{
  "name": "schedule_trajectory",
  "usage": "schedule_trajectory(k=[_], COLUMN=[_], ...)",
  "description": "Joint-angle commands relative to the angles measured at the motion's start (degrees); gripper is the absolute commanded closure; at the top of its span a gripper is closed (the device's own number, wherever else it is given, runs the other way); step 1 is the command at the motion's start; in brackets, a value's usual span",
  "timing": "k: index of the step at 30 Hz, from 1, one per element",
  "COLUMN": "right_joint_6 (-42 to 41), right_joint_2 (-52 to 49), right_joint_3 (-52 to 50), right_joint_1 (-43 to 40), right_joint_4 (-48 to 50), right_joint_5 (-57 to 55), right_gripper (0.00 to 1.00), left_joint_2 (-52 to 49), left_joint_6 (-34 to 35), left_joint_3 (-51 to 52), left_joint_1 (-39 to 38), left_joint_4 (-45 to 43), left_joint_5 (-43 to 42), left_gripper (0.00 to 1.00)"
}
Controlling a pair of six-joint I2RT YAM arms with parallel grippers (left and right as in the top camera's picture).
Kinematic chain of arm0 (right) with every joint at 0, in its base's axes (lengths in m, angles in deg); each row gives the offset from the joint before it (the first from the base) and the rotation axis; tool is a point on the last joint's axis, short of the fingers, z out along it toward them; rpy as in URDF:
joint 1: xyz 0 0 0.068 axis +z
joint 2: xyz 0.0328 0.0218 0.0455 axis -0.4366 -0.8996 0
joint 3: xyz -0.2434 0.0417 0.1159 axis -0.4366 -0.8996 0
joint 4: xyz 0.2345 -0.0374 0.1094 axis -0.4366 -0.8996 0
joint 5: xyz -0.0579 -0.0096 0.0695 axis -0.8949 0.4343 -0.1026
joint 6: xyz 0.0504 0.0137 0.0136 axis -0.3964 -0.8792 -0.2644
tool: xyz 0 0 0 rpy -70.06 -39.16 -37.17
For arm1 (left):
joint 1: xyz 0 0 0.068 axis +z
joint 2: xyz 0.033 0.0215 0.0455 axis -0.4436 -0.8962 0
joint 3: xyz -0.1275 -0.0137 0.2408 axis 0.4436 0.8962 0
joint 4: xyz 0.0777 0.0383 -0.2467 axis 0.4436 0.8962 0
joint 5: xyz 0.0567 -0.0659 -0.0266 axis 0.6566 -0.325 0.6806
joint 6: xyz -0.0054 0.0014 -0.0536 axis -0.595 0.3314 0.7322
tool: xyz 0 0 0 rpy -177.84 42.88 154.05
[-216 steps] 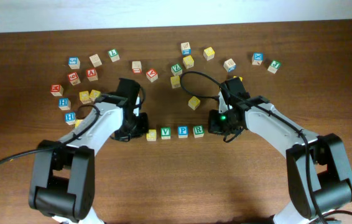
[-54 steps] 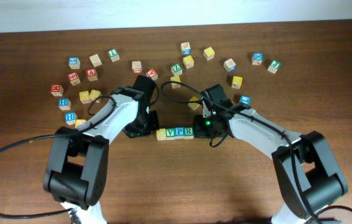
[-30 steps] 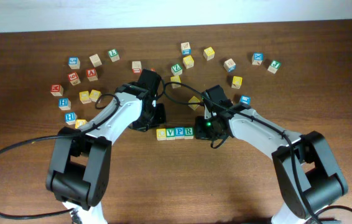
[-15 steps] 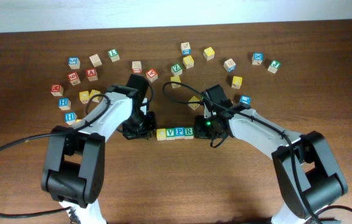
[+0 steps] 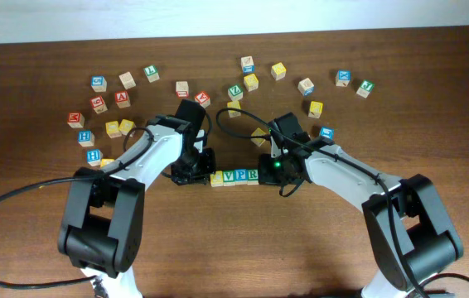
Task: Spell out CVPR
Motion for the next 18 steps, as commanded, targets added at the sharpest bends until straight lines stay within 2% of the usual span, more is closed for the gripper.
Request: schedule_trajectory(k=[1, 18], right_joint_6=[0.6, 0.6], right_joint_2=[-0.7, -0.7], right_joint_3=[0.8, 0.8], right_joint_1=[0.3, 0.3], right_joint_4=[0.2, -0.4], right_joint_5=[1.7, 1.3], right_gripper=[0.96, 0.96], left_joint_2=[-0.5, -0.5], left_joint_6=[0.1, 0.1], left_joint_3=[0.6, 0.6], left_joint_1=[0.0, 0.0], left_joint_4=[-0.1, -0.5], left_joint_5=[-1.0, -0.7], left_gripper=[1.0, 1.0])
